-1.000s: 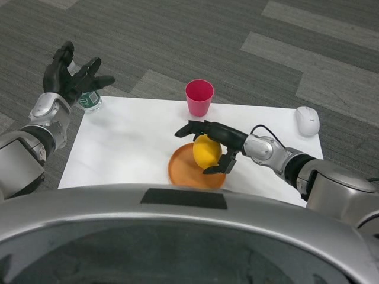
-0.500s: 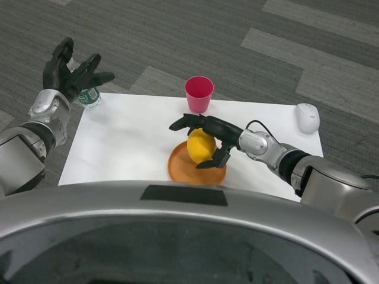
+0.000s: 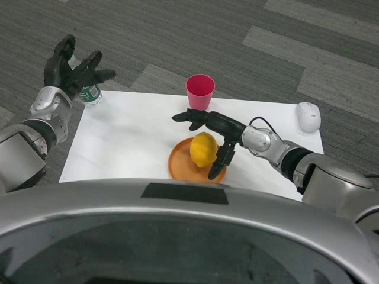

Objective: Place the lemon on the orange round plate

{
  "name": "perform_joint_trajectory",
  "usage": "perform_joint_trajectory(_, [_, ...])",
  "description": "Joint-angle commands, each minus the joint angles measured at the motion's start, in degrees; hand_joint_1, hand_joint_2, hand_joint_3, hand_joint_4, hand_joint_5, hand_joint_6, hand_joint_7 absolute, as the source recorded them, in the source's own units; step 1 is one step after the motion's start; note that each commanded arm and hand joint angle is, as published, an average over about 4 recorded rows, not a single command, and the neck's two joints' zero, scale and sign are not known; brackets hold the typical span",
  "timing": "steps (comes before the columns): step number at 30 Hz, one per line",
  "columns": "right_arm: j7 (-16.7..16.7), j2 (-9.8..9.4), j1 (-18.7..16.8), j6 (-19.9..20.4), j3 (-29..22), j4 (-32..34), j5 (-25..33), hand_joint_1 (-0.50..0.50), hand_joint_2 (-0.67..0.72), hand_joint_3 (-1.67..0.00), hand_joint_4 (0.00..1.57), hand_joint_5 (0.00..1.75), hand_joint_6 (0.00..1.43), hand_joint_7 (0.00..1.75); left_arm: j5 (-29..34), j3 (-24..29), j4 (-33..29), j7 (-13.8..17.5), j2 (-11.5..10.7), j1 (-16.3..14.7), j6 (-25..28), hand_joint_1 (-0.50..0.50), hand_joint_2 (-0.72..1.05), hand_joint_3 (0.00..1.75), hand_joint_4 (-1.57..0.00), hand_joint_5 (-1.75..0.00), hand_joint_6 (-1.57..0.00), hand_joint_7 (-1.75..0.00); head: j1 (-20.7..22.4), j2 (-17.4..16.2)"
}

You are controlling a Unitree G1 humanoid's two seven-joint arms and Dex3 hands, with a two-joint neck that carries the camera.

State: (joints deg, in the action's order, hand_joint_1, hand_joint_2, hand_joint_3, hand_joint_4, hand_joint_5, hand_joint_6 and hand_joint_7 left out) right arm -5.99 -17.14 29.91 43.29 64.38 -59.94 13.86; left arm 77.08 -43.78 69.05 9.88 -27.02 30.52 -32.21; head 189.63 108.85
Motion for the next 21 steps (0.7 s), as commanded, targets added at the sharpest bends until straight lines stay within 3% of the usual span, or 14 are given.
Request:
perform_joint_trajectory(1, [-0.47,-0.39,1.86,-0.31,0.17,0.0,0.65,0.33,0.34,-0.1,0.0,0.97,0.03,0.28,0.27,0.23,-0.01,-0.12,0.48,0.51,0.48,0.5,0.87,0.09,-0.56,0.0,-0.16,0.0,-0.12,-0.09])
perform_joint_trajectory(6, [-0.67,-0.44,1.9,-0.31,0.11,0.0,0.65,0.33,0.39,-0.08,0.0,0.92,0.01,0.28,0.27,0.3,-0.07,-0.01,0.48,0.51,0.48,0.5,0.87,0.07,-0.56,0.0,-0.16,0.0,-0.19,-0.1])
perform_joint_trajectory(12, [-0.69,-0.53,1.29,-0.01,-2.24,0.13,0.6,0.22,0.41,-0.08,0.0,0.68,0.0,0.09,0.27,0.72,-0.36,0.18,0.44,0.38,0.48,0.5,0.87,0.07,-0.56,0.0,-0.16,0.0,-0.4,0.25])
perform_joint_trajectory(16, [-0.62,-0.72,-1.06,2.08,-8.29,0.15,0.38,0.19,0.44,-0.08,0.0,0.58,0.0,0.07,0.27,1.11,-0.43,0.23,0.42,0.2,0.48,0.5,0.87,0.09,-0.56,0.0,-0.16,0.0,-0.75,1.0])
perform_joint_trajectory(21, [-0.12,-1.05,-4.03,6.67,-16.22,0.74,0.29,0.17,0.34,-0.08,0.0,0.58,0.0,0.07,0.27,1.16,-0.4,0.23,0.39,0.2,0.48,0.5,0.87,0.09,-0.56,0.0,-0.16,0.0,-1.27,2.03])
